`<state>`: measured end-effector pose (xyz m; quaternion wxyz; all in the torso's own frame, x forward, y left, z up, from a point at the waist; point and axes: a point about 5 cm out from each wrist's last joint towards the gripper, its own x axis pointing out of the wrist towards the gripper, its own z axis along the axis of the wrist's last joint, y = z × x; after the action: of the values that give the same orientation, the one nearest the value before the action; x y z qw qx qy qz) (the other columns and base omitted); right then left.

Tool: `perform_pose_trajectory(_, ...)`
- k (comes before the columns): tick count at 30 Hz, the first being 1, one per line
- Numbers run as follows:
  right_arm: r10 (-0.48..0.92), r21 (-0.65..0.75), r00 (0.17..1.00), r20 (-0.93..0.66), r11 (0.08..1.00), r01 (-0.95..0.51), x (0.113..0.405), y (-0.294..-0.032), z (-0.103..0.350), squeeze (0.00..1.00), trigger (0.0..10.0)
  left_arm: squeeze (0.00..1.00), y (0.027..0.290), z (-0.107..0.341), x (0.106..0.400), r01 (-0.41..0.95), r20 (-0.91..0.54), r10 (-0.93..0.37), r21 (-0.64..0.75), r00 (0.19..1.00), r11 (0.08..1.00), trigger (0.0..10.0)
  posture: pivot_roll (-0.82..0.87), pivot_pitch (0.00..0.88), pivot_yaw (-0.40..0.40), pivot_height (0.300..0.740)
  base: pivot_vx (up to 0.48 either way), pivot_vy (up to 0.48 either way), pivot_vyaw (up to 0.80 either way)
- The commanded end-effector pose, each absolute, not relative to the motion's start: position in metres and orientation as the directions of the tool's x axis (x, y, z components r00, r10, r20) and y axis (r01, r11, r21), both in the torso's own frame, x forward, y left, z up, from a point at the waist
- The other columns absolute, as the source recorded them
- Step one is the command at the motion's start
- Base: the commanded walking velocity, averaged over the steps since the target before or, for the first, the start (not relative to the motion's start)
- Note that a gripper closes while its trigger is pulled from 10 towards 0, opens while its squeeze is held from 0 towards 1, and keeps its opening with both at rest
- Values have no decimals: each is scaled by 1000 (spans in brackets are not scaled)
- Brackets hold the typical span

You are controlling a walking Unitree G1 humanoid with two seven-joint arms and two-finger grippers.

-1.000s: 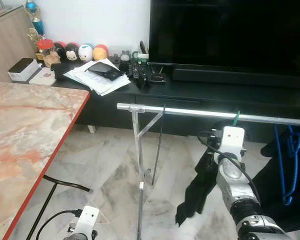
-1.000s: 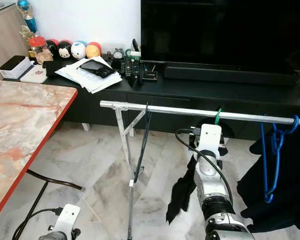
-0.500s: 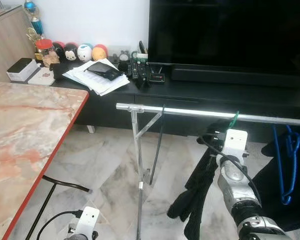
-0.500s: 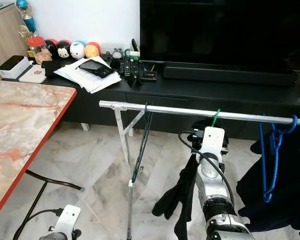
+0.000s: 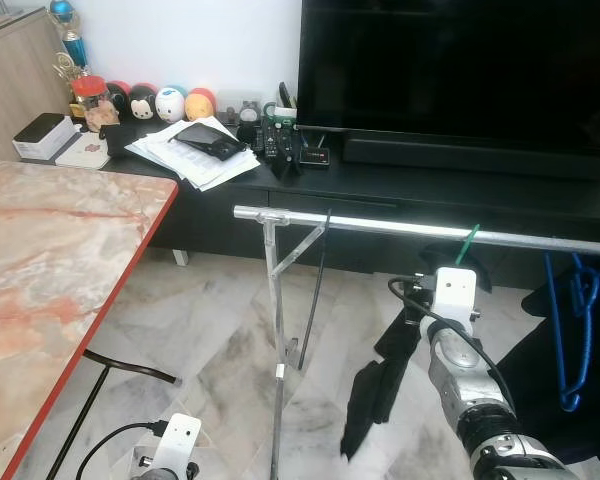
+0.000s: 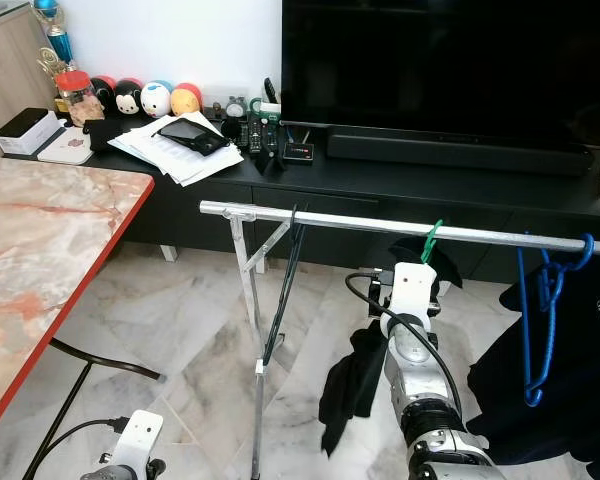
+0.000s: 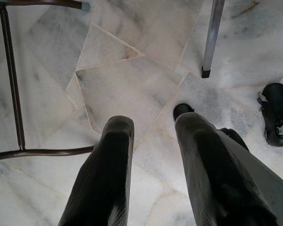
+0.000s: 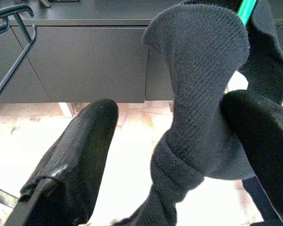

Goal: Hang hanger

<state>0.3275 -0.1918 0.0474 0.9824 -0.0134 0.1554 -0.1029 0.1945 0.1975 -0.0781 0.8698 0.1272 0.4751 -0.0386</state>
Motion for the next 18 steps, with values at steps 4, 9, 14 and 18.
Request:
perform_pose_trajectory(4,-204,-56,924,-323,979,197,327,-191,44,0,0,0,197,-79,193,179,-836,41,165,548,970,10000,-90,0,-39,740,0,0,0)
perform_pose_trajectory(9,-199,-53,925,-323,980,192,327,-189,44,0,0,0,196,-78,194,179,-834,35,159,551,971,10000,-89,0,-39,740,0,0,0)
perform_pose_trajectory(14,-196,-53,926,-323,980,189,327,-189,44,0,0,0,196,-78,194,178,-834,30,153,551,972,10000,-90,0,-39,740,0,0,0)
perform_pose_trajectory(18,-217,-78,922,-321,976,202,327,-191,45,0,0,0,196,-78,194,181,-835,23,146,550,973,10000,-90,0,-38,740,0,0,0)
